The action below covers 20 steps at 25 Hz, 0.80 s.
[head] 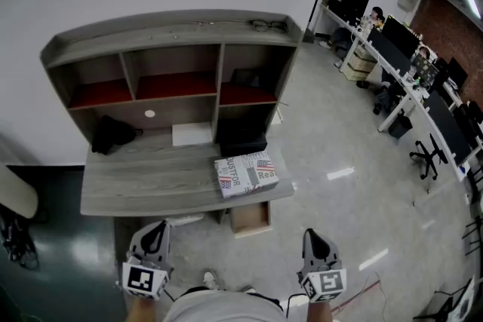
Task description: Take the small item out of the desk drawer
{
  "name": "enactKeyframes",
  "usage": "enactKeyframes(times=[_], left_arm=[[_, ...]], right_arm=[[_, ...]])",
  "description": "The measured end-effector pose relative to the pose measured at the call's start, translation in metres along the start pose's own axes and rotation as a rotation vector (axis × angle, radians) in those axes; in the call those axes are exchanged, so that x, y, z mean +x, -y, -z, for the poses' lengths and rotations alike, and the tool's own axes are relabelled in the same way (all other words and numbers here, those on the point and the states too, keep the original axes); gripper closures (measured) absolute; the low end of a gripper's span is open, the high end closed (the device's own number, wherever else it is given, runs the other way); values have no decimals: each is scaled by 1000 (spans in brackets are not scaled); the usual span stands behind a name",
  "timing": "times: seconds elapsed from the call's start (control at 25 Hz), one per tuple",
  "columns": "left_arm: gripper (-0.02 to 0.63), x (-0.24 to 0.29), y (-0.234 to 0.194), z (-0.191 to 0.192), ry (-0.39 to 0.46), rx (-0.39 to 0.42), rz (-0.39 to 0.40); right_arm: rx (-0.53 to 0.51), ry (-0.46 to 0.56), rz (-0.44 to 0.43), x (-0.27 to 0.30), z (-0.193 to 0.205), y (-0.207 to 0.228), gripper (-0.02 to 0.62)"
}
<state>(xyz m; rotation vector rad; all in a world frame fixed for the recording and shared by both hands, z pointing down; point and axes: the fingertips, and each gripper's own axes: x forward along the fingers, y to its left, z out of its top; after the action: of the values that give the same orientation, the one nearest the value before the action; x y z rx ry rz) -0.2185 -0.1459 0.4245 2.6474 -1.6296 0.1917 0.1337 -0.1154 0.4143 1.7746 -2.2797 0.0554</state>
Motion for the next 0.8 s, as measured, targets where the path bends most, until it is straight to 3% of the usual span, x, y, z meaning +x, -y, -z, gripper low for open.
enactKeyframes(times=[0.8], left_arm=[[589, 19, 14, 2, 14, -18, 61]], right_arm=[[-32, 8, 14, -3, -4, 3, 574]])
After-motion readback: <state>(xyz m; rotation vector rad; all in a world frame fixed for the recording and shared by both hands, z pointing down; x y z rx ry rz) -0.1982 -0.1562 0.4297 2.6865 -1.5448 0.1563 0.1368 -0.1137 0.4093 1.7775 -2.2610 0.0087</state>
